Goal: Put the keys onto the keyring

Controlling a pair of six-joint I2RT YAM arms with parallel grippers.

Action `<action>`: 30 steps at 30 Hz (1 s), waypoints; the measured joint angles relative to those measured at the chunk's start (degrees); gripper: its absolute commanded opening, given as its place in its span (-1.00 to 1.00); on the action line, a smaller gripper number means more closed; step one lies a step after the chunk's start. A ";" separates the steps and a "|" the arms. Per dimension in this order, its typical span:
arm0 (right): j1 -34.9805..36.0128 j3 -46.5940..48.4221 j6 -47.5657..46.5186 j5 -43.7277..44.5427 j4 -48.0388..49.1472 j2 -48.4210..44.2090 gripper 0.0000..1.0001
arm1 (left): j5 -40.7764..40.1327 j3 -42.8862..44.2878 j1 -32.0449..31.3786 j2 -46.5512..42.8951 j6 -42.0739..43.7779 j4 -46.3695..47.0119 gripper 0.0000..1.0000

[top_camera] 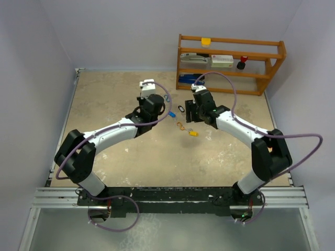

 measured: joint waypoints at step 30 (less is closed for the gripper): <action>6.80 5.29 -1.22 6.51 -5.68 15.23 -0.23 | 4.31 0.42 2.69 0.04 -0.92 2.45 -1.00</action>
